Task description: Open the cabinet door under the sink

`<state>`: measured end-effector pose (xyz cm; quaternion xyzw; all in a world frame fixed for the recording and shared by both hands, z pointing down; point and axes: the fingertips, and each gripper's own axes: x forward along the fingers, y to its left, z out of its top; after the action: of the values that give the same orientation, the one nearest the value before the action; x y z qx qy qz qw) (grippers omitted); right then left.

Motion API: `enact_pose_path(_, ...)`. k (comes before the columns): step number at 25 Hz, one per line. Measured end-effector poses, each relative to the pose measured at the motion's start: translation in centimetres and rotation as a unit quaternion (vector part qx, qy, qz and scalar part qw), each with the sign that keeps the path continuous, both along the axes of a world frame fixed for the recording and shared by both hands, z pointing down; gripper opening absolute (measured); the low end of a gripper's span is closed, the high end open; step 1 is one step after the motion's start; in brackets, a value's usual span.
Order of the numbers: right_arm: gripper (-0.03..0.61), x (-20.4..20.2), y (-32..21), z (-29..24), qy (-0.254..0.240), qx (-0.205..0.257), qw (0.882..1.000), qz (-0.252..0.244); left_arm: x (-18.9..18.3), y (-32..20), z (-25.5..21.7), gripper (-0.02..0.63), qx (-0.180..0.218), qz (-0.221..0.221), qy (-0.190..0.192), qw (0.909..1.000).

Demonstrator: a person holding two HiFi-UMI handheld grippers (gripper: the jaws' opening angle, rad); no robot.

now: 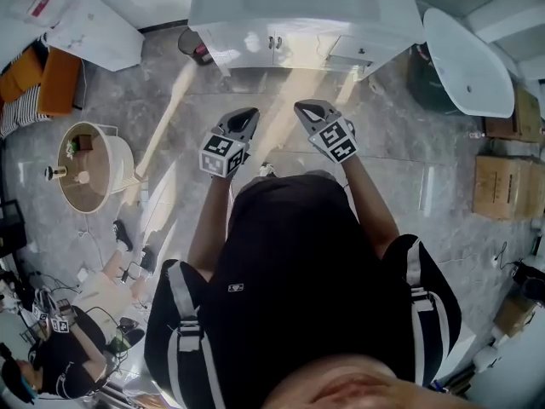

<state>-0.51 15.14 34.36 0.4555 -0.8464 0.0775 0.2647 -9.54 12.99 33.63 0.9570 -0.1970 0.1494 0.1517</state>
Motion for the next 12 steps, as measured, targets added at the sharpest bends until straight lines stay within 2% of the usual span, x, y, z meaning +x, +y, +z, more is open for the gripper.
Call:
enact_pose_path(7,0.060,-1.4,-3.6,1.4,0.002,-0.017,1.000,-0.016,-1.8,-3.3,0.2,0.017,-0.001,-0.021,0.004,0.9998)
enact_pose_path(12,0.060,-2.5,-6.9,1.0,0.004,-0.011,0.998,-0.058,-3.5,-5.5,0.9,0.017,-0.012,-0.074,0.008,0.9972)
